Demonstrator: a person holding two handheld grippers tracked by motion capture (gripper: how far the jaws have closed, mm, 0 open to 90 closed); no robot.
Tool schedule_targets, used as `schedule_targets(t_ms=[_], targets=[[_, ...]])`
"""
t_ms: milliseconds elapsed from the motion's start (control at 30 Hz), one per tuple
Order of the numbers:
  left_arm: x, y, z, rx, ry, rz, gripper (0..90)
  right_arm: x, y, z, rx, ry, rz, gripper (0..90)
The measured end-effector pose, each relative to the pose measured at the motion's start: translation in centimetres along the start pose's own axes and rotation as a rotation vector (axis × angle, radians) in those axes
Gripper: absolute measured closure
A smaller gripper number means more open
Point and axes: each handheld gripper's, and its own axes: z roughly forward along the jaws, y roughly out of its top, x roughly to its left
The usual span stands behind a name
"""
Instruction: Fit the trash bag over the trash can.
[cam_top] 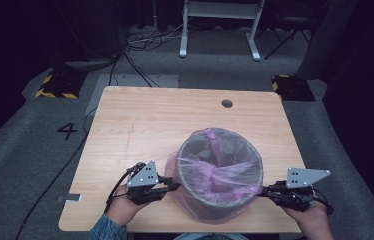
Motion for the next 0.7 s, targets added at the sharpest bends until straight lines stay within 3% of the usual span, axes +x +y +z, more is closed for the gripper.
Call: schedule_targets(t_ms=[167,333,400,567,700], targets=[[0.5,-1.1,0.6,0.077,0.063,-0.035,88.7,-1.0,-1.2,0.4,0.045,-0.034,0.038,90.0],[0.1,-1.4,2.3,0.167,0.078,-0.005,88.6,-1.9,-3.2,2.6,0.149,-0.053,0.078,90.0],[0.1,-1.8,3.2,0.22,0.059,-0.001,88.6,-2.0,-3.9,3.2,0.178,-0.056,0.087,90.0],[0.3,-3.3,4.1,0.29,-0.021,-0.071,88.6,-2.1,-5.0,4.2,0.232,-0.049,0.12,90.0],[0.1,-3.6,3.5,0.304,-0.006,-0.068,87.9,-2.3,-5.4,4.4,0.273,-0.035,0.143,90.0]])
